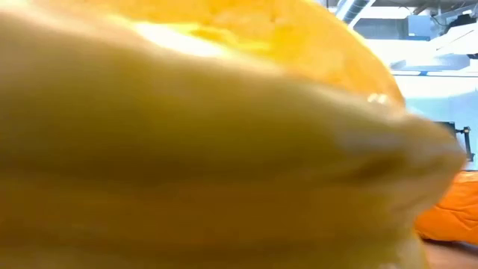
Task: Build produce basket
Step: Adjust the gold wire basket
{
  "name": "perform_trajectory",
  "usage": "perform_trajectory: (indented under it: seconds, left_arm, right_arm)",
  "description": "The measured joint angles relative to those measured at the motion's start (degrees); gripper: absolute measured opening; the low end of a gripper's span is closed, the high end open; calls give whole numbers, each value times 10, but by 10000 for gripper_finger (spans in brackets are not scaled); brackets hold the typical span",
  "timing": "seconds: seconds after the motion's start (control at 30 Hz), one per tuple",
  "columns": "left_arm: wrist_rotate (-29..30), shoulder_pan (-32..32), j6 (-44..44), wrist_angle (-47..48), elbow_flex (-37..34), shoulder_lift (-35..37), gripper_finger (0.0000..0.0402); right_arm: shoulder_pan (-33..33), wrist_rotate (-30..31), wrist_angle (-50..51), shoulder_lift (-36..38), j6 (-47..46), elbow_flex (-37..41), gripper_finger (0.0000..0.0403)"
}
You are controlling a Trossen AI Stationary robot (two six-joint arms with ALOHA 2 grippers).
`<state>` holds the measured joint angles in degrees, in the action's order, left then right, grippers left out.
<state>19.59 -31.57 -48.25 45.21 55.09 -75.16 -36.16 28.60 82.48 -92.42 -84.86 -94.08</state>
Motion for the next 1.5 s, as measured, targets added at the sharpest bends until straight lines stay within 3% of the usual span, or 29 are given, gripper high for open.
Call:
perform_trajectory:
  seconds: [0.2, 0.73, 1.3, 1.5]
  left_arm:
    - [61, 22, -1, 2, -7, 0, 215]
    - [75, 97, 102, 3, -7, 0, 215]
    - [96, 220, 201, 4, -7, 0, 215]
    - [86, 227, 192, 4, -6, 12, 215]
  right_arm:
    - [4, 0, 9, 0, -1, 0, 134]
    - [11, 0, 13, 0, -2, 0, 134]
    - [11, 0, 13, -1, -2, 0, 134]
    - [11, -3, 11, -1, -7, 0, 134]
